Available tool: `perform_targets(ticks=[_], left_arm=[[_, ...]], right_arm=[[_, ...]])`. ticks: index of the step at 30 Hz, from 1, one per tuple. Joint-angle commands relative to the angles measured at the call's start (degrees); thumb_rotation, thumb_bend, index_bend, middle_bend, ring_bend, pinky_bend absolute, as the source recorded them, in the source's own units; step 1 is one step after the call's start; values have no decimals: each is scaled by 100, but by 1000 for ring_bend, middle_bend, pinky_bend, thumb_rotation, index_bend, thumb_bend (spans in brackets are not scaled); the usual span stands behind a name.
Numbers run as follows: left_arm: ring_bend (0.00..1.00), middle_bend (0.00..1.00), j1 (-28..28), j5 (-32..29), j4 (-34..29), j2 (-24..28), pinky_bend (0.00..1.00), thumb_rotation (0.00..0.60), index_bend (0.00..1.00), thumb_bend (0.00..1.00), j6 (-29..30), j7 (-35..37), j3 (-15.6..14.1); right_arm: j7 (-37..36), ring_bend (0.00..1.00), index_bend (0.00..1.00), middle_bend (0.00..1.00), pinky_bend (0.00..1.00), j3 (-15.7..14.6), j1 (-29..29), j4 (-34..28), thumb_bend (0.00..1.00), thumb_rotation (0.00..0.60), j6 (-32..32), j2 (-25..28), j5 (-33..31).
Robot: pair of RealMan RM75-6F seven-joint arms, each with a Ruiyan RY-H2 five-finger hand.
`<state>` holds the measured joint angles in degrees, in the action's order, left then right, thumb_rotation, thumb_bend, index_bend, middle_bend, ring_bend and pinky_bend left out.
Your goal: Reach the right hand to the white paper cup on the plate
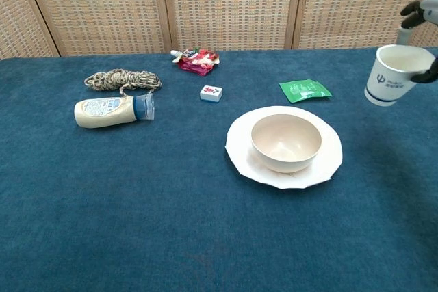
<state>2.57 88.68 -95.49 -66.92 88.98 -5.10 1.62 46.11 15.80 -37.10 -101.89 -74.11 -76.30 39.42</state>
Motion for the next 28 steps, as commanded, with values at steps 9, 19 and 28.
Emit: perform_targets(ticks=[9,19,28], left_arm=[[0,0,3,-6,5,-32,0,600,0,28,-3,-58,-1],[0,0,-3,-1,13,-24,0,600,0,28,28,-35,10],[0,0,-29,-42,50,6,0,600,0,27,66,53,31]], right_arm=[[-884,0,433,66,113,-468,353,1169,403,600,655,-291,14],[-1009,0,134,0,25,-558,612,689,240,600,117,-5,472],[-2061,0,80,0,0,-1343,1576,52,232,600,-1090,286,2416]])
